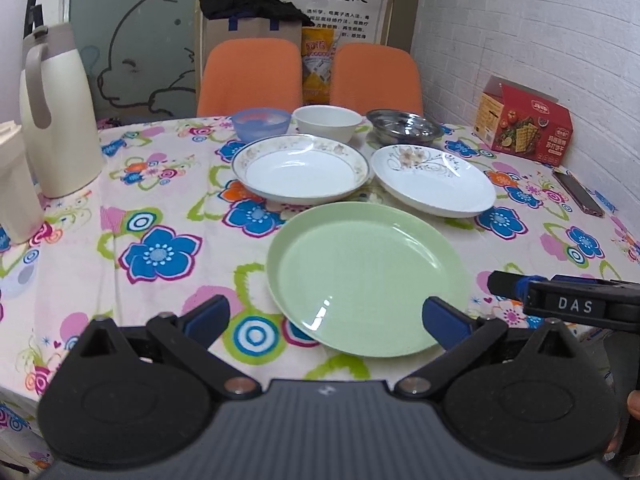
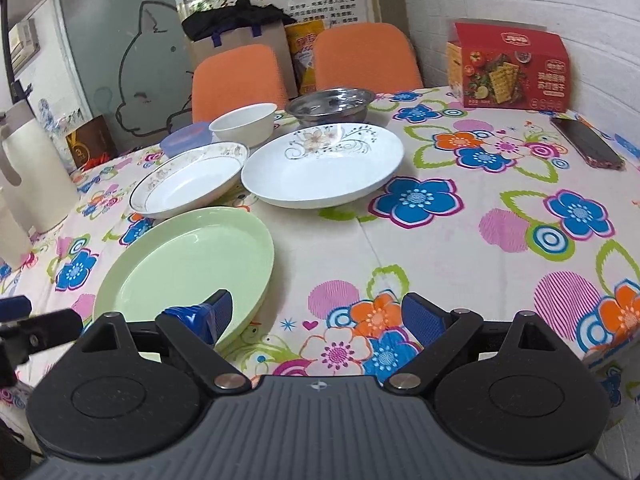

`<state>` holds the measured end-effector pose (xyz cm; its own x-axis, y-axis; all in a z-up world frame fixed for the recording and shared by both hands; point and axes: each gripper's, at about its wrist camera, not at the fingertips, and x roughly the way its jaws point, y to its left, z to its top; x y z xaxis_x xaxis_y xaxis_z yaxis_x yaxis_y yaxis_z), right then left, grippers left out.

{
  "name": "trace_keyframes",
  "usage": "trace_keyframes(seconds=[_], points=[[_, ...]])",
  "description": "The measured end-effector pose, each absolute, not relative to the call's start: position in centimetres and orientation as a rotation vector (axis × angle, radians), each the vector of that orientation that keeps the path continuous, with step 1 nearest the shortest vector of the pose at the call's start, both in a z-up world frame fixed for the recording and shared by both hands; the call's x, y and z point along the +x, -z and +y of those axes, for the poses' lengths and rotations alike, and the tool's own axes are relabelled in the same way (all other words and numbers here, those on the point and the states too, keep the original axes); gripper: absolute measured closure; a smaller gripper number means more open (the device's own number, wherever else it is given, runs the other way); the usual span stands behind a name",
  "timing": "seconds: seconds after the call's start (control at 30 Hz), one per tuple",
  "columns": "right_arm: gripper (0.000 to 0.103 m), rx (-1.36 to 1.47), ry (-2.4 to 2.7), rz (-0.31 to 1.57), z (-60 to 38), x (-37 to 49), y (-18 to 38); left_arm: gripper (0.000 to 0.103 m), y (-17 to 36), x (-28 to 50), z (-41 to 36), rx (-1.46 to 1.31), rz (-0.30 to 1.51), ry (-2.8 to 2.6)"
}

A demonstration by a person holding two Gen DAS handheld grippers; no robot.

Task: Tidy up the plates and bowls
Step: 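Close the left gripper on the pale green plate rim while the right gripper grips it too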

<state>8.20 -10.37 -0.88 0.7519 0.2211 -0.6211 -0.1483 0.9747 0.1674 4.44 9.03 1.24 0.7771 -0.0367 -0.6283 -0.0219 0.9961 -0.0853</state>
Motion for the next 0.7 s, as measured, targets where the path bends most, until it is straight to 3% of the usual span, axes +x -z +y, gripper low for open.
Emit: trace_keyframes(seconds=[0.33, 0.43, 0.57, 0.7], points=[[0.024, -0.057, -0.354, 0.734, -5.3, 11.5, 1.9, 0.004, 1.2, 11.4, 11.9, -0.114, 0.799, 0.044], [0.024, -0.072, -0.383, 0.774, -4.6, 12.1, 2.9, 0.01, 1.9, 12.5, 11.6, -0.098, 0.828, 0.057], [0.022, -0.099, -0.396, 0.743, -4.2, 11.8, 3.4, 0.025, 3.0, 13.6, 11.4, -0.082, 0.866, 0.057], [0.021, -0.113, -0.438, 0.674, -4.8, 11.3, 3.9, 0.027, 3.1, 13.8, 11.2, -0.048, 0.864, 0.052]])
